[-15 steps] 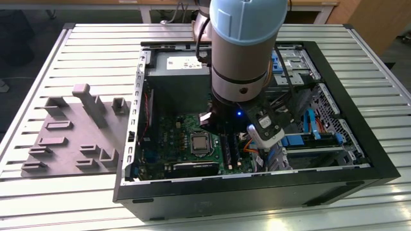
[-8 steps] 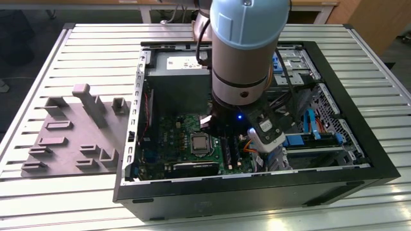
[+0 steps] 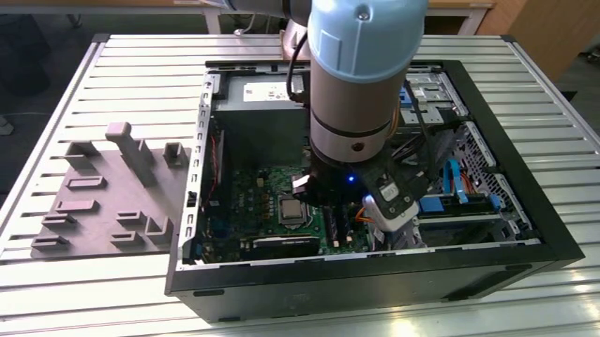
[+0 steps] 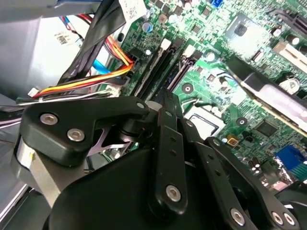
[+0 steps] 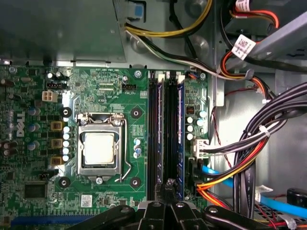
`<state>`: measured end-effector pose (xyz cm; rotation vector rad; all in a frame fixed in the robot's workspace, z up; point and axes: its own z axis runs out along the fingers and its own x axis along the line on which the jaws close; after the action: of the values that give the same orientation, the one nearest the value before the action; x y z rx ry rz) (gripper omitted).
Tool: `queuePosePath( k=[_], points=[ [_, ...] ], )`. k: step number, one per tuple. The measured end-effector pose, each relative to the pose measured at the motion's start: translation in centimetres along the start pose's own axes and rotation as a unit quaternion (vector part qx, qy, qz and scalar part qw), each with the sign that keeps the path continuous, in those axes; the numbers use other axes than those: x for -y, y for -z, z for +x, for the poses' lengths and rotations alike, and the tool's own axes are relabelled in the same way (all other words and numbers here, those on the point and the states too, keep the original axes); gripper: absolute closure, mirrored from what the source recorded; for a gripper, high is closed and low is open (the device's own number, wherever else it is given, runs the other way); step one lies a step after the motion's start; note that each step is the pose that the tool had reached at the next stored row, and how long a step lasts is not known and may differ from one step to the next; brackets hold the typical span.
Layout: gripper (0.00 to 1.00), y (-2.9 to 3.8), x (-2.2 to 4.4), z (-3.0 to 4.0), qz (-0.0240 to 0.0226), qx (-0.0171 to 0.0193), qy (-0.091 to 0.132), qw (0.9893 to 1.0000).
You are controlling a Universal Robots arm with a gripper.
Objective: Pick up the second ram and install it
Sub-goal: 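Press down the second ram until it locks into place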
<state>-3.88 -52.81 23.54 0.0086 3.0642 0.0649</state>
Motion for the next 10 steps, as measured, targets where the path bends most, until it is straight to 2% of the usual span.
queuePosePath(
  k=[6,10],
  points=[
    [0.89,-0.04,0.01,-0.01,0.0005,0.0000,0.000,1.0000],
    [0.89,-0.49,0.03,0.03,0.0005,0.0000,0.000,1.0000]
  ],
)
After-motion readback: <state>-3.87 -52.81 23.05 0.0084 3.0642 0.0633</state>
